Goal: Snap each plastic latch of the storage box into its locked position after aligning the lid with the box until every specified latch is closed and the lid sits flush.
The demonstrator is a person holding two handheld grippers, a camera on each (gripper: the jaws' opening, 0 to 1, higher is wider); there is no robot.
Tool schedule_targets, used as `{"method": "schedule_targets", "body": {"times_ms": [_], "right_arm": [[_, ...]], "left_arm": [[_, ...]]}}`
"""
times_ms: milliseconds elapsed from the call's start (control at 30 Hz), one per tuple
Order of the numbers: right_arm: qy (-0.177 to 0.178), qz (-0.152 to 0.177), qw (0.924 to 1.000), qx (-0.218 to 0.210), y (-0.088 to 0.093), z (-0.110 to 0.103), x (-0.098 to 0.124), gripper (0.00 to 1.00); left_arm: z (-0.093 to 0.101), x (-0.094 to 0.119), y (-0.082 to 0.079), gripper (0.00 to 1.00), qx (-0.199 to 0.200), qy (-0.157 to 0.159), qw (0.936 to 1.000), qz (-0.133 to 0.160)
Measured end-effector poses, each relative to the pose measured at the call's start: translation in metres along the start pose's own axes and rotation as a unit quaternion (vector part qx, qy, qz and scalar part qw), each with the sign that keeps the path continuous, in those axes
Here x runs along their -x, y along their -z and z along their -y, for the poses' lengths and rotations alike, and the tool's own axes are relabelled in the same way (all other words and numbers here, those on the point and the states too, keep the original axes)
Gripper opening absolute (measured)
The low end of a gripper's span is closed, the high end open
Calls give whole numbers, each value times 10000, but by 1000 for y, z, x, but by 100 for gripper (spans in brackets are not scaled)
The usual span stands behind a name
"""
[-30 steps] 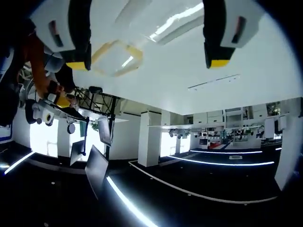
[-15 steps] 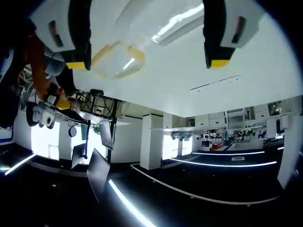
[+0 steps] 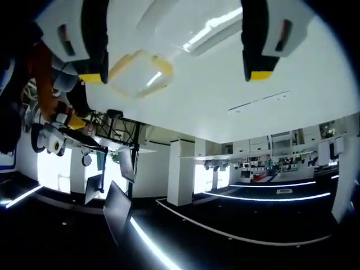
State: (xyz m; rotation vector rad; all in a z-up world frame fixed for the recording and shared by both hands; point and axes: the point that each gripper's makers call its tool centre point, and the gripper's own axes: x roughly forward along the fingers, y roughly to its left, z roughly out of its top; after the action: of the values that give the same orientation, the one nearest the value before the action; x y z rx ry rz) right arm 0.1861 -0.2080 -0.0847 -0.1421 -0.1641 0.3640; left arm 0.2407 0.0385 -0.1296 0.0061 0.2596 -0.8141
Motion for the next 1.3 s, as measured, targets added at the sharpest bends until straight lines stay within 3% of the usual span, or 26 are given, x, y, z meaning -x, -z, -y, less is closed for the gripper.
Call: {"method": "schedule_targets", "body": {"times_ms": [567,1300], "right_arm": [[46,90,9999,-6,-4,3,1,90],[12,206,9997,-155,-5,4,-2,90]], "left_arm": [[9,-12,3,100,-69,148,9997,-200],[3,-27,6,100,-161,224,9989,-390]]}}
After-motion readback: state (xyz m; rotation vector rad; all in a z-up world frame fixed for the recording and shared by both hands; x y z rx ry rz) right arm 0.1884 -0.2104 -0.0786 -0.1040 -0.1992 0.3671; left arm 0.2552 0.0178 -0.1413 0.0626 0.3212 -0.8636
